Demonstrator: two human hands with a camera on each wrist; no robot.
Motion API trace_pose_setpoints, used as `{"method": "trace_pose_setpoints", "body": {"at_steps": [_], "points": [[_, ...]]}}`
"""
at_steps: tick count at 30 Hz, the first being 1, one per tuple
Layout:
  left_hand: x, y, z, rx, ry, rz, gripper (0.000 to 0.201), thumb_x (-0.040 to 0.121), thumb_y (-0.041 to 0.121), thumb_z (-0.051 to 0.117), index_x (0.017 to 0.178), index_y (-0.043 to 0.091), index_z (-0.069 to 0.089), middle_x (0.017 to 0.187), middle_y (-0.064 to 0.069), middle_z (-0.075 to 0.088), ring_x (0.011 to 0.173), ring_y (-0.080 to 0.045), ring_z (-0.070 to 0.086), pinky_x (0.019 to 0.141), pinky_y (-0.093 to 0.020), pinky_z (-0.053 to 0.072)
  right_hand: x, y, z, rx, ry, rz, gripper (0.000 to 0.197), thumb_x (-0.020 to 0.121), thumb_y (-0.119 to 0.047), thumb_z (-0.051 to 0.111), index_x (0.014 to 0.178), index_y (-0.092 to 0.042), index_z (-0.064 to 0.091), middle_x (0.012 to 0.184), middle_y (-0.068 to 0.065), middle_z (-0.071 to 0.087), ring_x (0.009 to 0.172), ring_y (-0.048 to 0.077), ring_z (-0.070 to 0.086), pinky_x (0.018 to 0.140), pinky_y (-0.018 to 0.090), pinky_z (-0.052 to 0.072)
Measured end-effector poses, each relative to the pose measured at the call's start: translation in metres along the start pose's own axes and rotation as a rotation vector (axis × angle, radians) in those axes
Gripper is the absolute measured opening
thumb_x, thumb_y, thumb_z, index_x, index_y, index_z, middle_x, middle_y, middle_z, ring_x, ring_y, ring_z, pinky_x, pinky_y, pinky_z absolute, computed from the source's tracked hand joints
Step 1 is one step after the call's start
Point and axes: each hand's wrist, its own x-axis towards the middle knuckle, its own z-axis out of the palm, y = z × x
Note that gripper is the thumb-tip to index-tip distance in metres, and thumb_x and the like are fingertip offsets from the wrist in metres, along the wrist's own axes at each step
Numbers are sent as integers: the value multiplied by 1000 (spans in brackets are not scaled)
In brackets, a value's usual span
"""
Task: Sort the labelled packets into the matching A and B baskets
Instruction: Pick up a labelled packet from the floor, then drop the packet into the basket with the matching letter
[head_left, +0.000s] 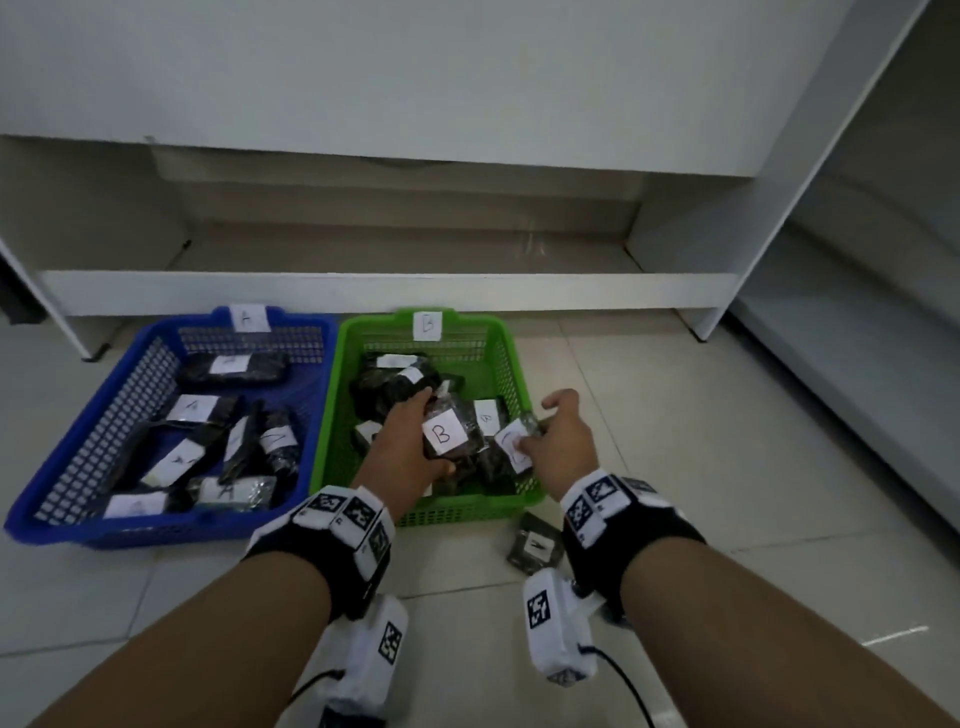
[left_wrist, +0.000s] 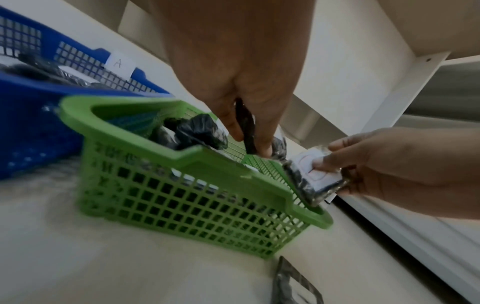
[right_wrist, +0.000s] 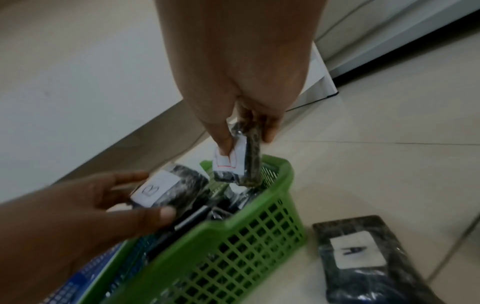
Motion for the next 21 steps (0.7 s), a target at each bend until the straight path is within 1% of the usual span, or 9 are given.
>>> {"method": "trace_pose_setpoints", "body": {"at_steps": [3,6,10,12,14,16,18,20,21], "points": [[4,4,22,51,68,-14,76,77,10,76,138,12,31,140,-9,36,125,-26,44,97,-30,39,5,18,13,-265,-16,4,41,77,-23,68,99,-22,34,99,7,63,92,30,58,73,33,33],[8,1,32,30,167,-11,61,80,4,70,133,10,40,134,-11,36,118,-27,48,99,-32,41,6,24,22,-329,-67,-32,29,79,-29,66,99,-25,46,103,8,58,98,31,51,73,33,27],[25,-4,32,-73,272,-9,56,80,1,69,131,14,49,128,-7,43,109,-21,54,94,-26,45,10,23,28,-378,-105,-146,24,83,-24,61,106,-24,52,106,9,56,104,31,47,80,34,30],[41,-6,32,-120,319,2,56,78,-1,69,128,15,49,126,-7,45,107,-22,56,95,-34,49,7,26,30,-443,-149,-225,23,85,-18,58,107,-22,56,112,5,58,112,28,43,85,36,29],[57,-6,36,-130,291,-12,51,77,-1,70,121,14,49,124,-8,47,108,-25,56,95,-42,49,5,32,32,-571,-185,-309,20,85,-10,54,102,-19,61,113,-1,59,116,24,40,86,40,27],[68,-6,45,-30,154,-63,40,79,8,71,112,10,50,118,-12,52,107,-28,56,92,-42,49,4,38,32,-655,-239,-345,23,85,-8,51,98,-19,65,110,-3,62,116,21,38,89,43,25],[70,-4,55,212,7,-87,36,85,20,67,114,3,52,126,-16,50,117,-33,50,97,-40,42,5,40,31,-684,-292,-347,25,86,-8,49,99,-19,67,109,-3,63,117,20,37,92,44,24],[66,0,60,498,-20,-38,43,90,30,58,123,3,52,140,-15,39,126,-35,37,103,-41,33,7,39,30,-702,-326,-351,23,87,-9,48,98,-18,67,109,-3,63,116,20,36,93,43,24],[63,3,59,591,-14,-25,47,91,36,55,126,5,50,142,-13,37,127,-35,34,102,-42,33,7,38,29,-697,-332,-361,23,87,-9,48,97,-17,67,110,-2,63,116,20,36,94,43,24]]}}
